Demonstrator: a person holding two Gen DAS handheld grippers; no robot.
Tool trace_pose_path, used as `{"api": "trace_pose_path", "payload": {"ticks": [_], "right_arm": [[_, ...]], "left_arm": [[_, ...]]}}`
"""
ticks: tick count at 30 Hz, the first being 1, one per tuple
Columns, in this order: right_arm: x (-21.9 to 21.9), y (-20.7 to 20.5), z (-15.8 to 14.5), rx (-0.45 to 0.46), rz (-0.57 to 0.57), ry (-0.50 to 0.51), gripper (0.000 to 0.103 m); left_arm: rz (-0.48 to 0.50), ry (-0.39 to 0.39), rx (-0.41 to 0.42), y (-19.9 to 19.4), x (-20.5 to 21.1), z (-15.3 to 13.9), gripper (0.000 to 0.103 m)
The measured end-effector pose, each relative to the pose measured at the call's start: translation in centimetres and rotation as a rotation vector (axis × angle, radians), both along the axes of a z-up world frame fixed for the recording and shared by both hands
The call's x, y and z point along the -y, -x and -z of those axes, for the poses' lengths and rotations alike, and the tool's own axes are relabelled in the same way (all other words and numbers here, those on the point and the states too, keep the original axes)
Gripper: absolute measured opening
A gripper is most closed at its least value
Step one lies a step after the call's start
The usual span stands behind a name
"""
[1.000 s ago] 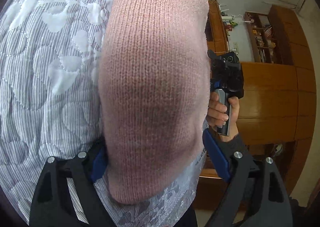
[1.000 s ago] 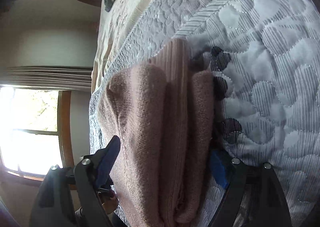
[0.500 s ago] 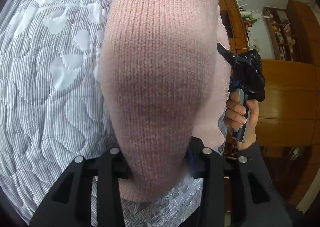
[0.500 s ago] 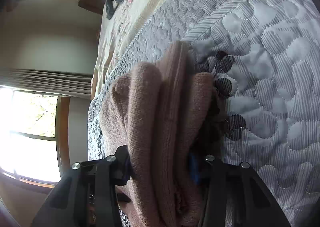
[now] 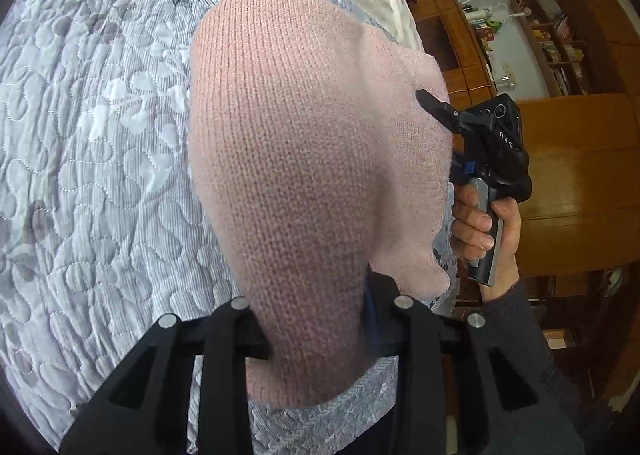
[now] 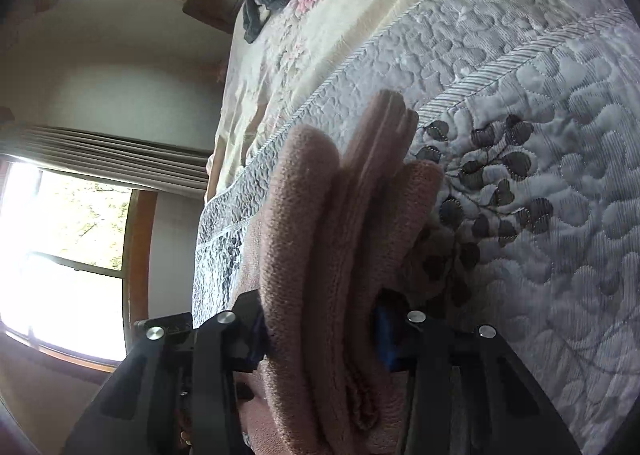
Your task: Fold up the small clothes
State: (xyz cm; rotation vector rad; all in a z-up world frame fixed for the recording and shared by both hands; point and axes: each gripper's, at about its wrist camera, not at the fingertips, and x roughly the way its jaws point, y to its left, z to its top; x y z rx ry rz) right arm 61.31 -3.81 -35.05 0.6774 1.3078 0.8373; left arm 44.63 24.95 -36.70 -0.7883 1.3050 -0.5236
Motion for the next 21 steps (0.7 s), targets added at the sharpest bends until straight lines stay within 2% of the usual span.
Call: {"api": "trace_pose_path", "payload": {"ticks": [6,10,16,18,21], "right_arm": [[-3.9,5.0,-2.3,0.008,-0.047,-0.07,0.042],[-7.6,9.2,-2.0,-0.005,-0.11,-0.089,0.042],[-11.9,15.6,2.3,-0.077,-0.2,-0.039,0.042],[-12.1,16.9,4.4,-0.113,-0.204,-0.014,0.042],[-11.0,17.7,6.7,-0.163,-0.182,0.013,0.047]], "left_arm": [[-0.036,-0.019,0.036,5.1,-3.3,-3.3,0.03],[-0.089,-0.028,0.029,10.4,-4.9,-3.5,0.03],[-0.164,-0.004,-0.03,18.3,-6.9,0.2,0.03],[-0.167,-0.011,-0.053,20.0,-7.1,2.2,0.03],[-0.181,0.028,-0.098,20.9,-7.5,5.5,0.034]]}}
